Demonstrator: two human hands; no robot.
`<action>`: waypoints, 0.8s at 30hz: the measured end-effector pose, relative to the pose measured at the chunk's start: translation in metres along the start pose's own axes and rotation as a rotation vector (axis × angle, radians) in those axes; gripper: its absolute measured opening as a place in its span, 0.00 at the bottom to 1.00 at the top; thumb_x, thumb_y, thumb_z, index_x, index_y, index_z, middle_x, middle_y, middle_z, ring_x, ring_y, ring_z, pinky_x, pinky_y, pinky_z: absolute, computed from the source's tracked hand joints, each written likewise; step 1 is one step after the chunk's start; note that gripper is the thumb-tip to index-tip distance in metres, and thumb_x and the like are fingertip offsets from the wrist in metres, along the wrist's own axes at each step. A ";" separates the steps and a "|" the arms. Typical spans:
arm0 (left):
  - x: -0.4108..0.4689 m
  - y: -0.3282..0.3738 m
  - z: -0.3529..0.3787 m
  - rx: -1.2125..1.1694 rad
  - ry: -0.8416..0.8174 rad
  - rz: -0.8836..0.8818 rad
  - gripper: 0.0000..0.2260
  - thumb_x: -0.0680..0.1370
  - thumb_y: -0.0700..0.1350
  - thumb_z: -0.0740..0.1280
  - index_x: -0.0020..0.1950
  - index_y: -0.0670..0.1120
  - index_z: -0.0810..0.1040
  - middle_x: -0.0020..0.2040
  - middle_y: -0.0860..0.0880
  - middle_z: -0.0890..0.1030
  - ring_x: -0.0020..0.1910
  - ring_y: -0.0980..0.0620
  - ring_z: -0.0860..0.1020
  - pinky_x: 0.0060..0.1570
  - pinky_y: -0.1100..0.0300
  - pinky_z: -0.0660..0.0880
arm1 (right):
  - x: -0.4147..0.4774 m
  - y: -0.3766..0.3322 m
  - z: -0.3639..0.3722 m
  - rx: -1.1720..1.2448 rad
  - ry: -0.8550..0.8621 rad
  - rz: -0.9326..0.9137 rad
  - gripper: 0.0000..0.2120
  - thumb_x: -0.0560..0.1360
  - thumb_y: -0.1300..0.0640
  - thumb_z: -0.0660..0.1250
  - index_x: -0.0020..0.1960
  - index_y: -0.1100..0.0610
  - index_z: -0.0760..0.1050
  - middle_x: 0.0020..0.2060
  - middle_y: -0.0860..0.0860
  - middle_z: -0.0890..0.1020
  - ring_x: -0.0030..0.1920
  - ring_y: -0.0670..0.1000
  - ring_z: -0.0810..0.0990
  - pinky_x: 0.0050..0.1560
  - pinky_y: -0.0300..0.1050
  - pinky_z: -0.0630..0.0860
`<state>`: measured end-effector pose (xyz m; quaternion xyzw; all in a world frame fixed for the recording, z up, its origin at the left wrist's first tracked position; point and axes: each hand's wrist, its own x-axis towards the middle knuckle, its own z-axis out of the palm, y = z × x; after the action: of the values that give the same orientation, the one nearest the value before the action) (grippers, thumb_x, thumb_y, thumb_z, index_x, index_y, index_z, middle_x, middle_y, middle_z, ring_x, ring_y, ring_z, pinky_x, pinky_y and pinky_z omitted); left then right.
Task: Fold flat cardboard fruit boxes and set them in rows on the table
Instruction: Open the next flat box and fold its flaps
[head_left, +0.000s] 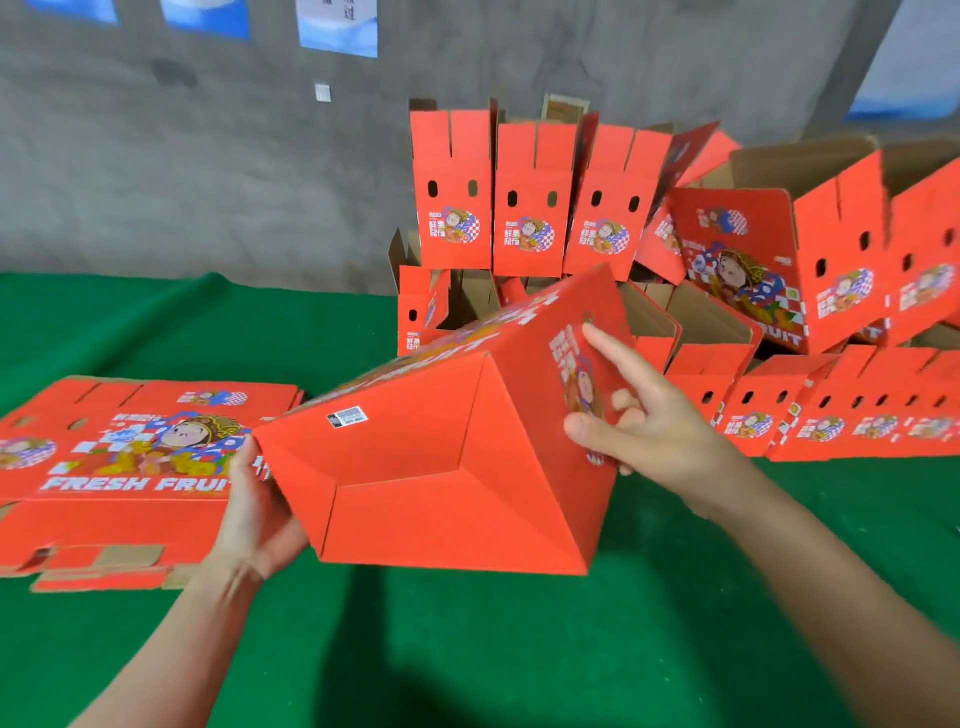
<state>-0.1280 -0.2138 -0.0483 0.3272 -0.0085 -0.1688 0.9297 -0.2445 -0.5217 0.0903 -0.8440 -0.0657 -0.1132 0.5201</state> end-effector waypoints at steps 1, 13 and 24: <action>0.000 -0.004 -0.001 -0.049 -0.076 -0.046 0.30 0.71 0.67 0.62 0.61 0.46 0.80 0.66 0.42 0.73 0.63 0.45 0.75 0.57 0.44 0.76 | 0.001 -0.004 0.002 -0.013 0.009 -0.032 0.42 0.51 0.34 0.73 0.63 0.23 0.61 0.43 0.36 0.68 0.37 0.40 0.65 0.44 0.37 0.68; 0.003 -0.023 0.048 0.268 -0.048 -0.260 0.42 0.69 0.70 0.51 0.74 0.43 0.62 0.65 0.38 0.76 0.53 0.41 0.80 0.47 0.35 0.76 | -0.001 -0.016 0.003 -0.321 0.243 -0.302 0.49 0.54 0.44 0.80 0.66 0.25 0.58 0.60 0.31 0.66 0.59 0.33 0.68 0.58 0.40 0.68; 0.045 -0.057 0.128 0.166 -0.148 -0.068 0.18 0.76 0.45 0.62 0.65 0.42 0.72 0.55 0.42 0.82 0.46 0.47 0.84 0.36 0.50 0.81 | 0.024 0.019 0.015 -0.219 0.456 -0.188 0.32 0.61 0.39 0.74 0.53 0.42 0.57 0.51 0.47 0.69 0.42 0.40 0.70 0.40 0.32 0.65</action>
<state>-0.1189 -0.3469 0.0131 0.3896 -0.0800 -0.2227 0.8900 -0.2153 -0.5170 0.0736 -0.8381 -0.0122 -0.3545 0.4145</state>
